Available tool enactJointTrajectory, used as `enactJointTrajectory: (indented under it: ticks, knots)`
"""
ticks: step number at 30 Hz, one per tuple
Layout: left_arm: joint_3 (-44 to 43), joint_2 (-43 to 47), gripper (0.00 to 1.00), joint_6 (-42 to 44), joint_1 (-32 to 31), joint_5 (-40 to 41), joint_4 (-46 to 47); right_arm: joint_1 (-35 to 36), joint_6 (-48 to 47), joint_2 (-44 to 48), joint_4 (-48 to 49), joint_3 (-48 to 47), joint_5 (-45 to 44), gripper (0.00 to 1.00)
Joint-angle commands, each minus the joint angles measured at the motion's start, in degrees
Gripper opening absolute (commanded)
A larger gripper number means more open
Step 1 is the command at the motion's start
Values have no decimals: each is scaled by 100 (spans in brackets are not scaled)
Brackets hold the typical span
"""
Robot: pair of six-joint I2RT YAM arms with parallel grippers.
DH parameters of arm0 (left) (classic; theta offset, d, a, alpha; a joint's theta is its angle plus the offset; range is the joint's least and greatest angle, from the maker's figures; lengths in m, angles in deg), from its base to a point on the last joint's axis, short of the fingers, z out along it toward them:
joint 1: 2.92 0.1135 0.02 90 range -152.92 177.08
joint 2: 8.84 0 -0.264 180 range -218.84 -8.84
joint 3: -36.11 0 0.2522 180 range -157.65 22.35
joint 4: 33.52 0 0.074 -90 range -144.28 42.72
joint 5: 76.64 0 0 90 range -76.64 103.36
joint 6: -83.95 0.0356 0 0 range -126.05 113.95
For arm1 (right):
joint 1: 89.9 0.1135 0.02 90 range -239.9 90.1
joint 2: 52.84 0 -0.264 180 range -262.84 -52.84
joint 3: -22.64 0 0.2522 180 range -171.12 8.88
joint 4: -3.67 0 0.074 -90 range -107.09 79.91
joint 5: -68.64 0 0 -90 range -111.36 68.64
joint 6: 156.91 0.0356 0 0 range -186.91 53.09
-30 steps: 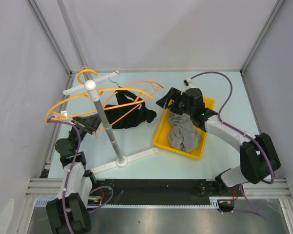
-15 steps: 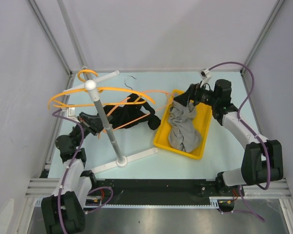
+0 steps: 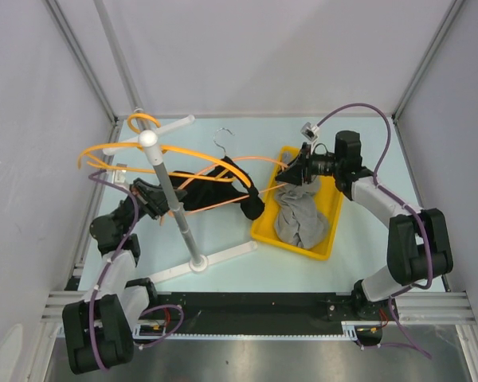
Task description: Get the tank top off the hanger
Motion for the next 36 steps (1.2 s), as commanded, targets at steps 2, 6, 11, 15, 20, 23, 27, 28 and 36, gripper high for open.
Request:
enactJointTrajectory:
  ticks: [2, 6, 11, 15, 20, 23, 27, 28, 36]
  knots:
    - [-433, -25, 0, -166, -113, 129, 561, 293, 182, 29, 447, -121, -489, 12]
    - [-599, 37, 24, 176, -105, 542, -387, 364, 357, 380, 543, 54, -1200, 0]
    - [-1003, 633, 73, 1923, -78, 1648, -3636, 355, 341, 995, 202, 213, -2449, 0]
    - [-1443, 1082, 82, 2716, -87, 3229, -5555, 355, 393, 1400, -212, 309, -3389, 0]
    - [-1339, 1135, 85, 2656, -78, 3761, -6147, 214, 736, 1647, -80, 398, -3752, 0]
    - [-1364, 1083, 86, 2559, -61, 3593, -5917, 153, 525, 1620, -62, 406, -3514, 0]
    - [-1496, 828, 86, 2795, -78, 3278, -5918, -32, 1015, 1629, 147, 477, -3391, 0]
    - [-1505, 654, 86, 2831, -122, 3216, -5918, -32, 1130, 1638, 192, 477, -3408, 0]
    - [-1487, -744, 90, 2359, -1394, 4549, -5997, 196, 2318, 1524, 667, 214, -3242, 0]
